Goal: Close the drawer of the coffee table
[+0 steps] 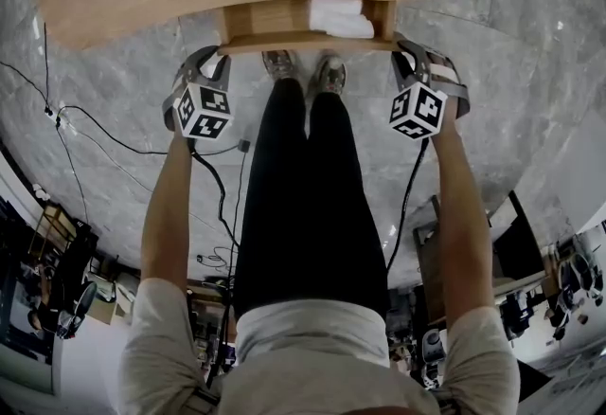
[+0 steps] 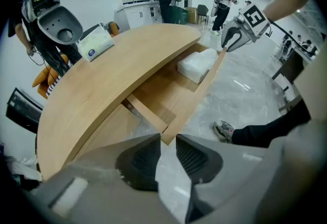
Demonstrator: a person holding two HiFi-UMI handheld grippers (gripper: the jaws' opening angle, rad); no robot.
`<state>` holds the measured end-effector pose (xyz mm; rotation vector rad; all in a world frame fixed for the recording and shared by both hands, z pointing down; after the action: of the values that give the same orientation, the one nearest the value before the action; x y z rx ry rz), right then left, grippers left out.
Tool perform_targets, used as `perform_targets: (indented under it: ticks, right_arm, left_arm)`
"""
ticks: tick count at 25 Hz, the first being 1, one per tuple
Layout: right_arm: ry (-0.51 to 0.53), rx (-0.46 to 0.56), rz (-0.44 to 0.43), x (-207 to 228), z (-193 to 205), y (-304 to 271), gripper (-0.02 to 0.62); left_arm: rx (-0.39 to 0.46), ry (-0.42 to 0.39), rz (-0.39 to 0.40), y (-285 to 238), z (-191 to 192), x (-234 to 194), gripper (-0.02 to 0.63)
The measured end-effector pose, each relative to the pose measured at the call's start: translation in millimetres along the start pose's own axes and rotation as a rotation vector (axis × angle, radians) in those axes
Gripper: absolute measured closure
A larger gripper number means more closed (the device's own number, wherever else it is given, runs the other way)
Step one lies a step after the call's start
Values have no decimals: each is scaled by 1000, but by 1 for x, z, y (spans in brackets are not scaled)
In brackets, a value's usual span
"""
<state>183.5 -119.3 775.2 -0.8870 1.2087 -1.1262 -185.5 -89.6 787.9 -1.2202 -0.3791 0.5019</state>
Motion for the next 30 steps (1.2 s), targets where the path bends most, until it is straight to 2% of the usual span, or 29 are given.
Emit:
perform_targets:
  ticks: [17,30]
  right_arm:
    - [-30,-11,36,26,-2,-4,500]
    - [-112,-20,123,48,-3,-8,488]
  left_arm:
    - [14,30,-9,-3,-19,-15,485]
    - [52,129,-23,-8,-32,-29,483]
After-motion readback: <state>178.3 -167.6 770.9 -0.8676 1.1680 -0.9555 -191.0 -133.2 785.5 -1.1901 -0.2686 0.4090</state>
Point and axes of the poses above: the fingertips, and each gripper's own axes: y backward along the fingers, x to its right, z out of its underside, the point moved 7 cm from there along y, backward along the fingers, and after that the axes turned 12 degrees about y, right-handed, at the moved point
